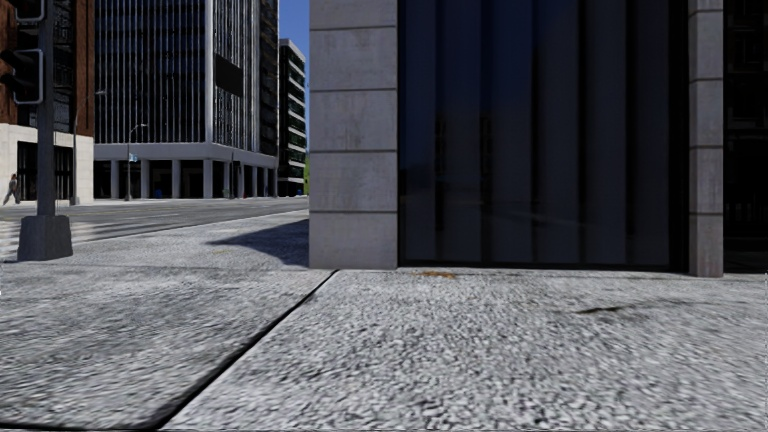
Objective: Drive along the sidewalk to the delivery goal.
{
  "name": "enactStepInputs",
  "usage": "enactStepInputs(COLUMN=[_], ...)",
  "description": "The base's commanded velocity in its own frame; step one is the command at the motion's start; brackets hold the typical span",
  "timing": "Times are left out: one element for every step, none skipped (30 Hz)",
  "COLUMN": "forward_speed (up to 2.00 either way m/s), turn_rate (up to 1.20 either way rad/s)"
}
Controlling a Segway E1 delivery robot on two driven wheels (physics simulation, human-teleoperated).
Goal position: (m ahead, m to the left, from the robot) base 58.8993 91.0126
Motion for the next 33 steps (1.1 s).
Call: enactStepInputs(forward_speed=[1.24, 1.24, 1.24, 1.25, 1.25, 1.25, 1.26, 1.26, 1.34, 1.34, 1.34, 1.34, 1.34, 1.34, 1.34, 1.34, 1.34, 1.34, 1.34, 1.34, 1.34, 1.34, 1.34, 1.34, 1.34, 1.34, 1.34, 1.34, 1.34, 1.34, 1.34, 1.34, 1.34], turn_rate=[0.37, 0.40, 0.40, 0.41, 0.42, 0.42, 0.42, 0.42, 0.55, 0.55, 0.55, 0.55, 0.55, 0.55, 0.55, 0.55, 0.55, 0.55, 0.55, 0.56, 0.56, 0.56, 0.56, 0.56, 0.56, 0.56, 0.56, 0.56, 0.56, 0.56, 0.56, 0.56, 0.56])
